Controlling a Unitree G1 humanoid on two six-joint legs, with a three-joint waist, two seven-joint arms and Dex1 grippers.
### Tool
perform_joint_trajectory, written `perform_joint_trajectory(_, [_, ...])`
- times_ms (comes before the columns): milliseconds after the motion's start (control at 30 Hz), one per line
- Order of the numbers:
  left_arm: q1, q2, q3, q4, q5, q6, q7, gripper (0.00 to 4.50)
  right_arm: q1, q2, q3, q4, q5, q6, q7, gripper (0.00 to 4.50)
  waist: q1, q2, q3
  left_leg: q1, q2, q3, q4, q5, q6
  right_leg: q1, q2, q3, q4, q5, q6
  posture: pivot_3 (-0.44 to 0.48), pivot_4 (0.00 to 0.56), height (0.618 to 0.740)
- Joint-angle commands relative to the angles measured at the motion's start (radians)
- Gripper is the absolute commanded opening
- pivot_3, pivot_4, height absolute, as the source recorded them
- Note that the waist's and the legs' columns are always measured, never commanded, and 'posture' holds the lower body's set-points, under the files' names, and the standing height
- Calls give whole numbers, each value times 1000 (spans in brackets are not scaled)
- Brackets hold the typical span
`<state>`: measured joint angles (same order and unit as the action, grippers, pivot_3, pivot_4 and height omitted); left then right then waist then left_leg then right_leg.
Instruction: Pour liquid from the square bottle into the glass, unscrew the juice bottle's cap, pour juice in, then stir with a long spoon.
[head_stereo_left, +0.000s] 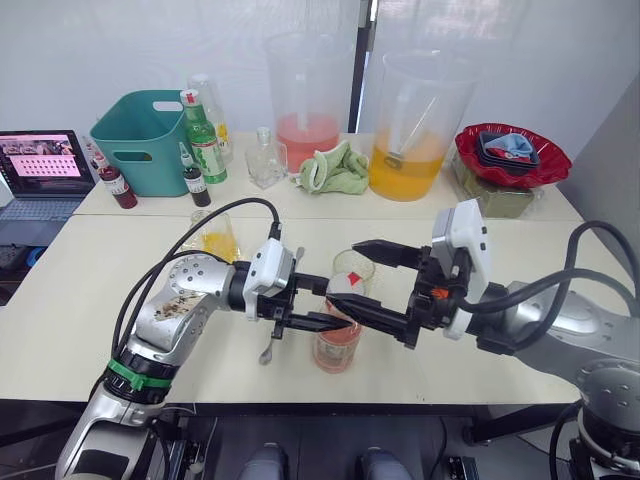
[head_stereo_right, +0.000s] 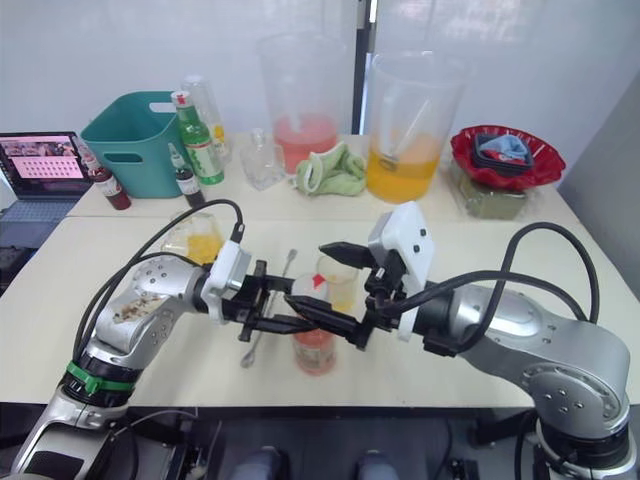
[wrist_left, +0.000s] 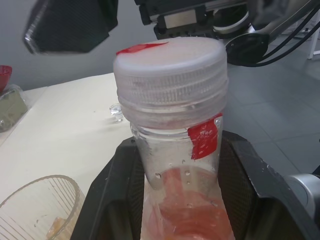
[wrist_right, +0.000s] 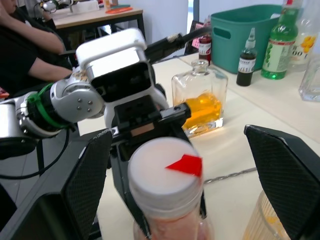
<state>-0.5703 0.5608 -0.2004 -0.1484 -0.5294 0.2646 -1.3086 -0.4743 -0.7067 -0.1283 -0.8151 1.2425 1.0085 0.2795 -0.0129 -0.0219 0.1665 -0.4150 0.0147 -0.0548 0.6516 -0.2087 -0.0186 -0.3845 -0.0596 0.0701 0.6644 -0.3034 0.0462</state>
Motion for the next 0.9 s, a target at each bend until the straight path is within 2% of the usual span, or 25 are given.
perform_joint_trajectory(33, [-9, 1, -24, 14, 49, 7, 8, 1951, -9, -19, -2, -14, 32, -30, 0, 4452, 0, 0, 0, 0, 0, 0, 0, 0, 0, 0, 0, 0, 0, 0, 0, 0, 150, 740])
perform_joint_trajectory(267, [-22, 0, -25, -8, 42, 35, 20, 1951, -20, -18, 33, 2, 17, -50, -6, 4452, 1, 0, 0, 0, 0, 0, 0, 0, 0, 0, 0, 0, 0, 0, 0, 0, 150, 740])
perform_joint_trajectory(567, [-14, 3, -23, -44, 39, 60, 30, 1951, -12, -21, 43, 3, 15, -63, -16, 1674, 1, 0, 0, 0, 0, 0, 0, 0, 0, 0, 0, 0, 0, 0, 0, 0, 150, 740])
perform_joint_trajectory(700, [-12, 4, -21, -51, 39, 67, 30, 1951, -10, -24, 40, 4, 13, -68, -6, 1675, 1, 0, 0, 0, 0, 0, 0, 0, 0, 0, 0, 0, 0, 0, 0, 0, 150, 740])
perform_joint_trajectory(767, [-12, 8, -18, -54, 39, 70, 28, 1951, -18, -48, 46, 26, -9, -75, 89, 1675, 1, 0, 0, 0, 0, 0, 0, 0, 0, 0, 0, 0, 0, 0, 0, 0, 150, 740])
perform_joint_trajectory(900, [-13, 14, -16, -52, 41, 70, 23, 1951, -82, -111, 125, 168, -122, -141, 448, 1675, -1, 0, 0, 0, 0, 0, 0, 0, 0, 0, 0, 0, -1, 0, 0, 0, 150, 740])
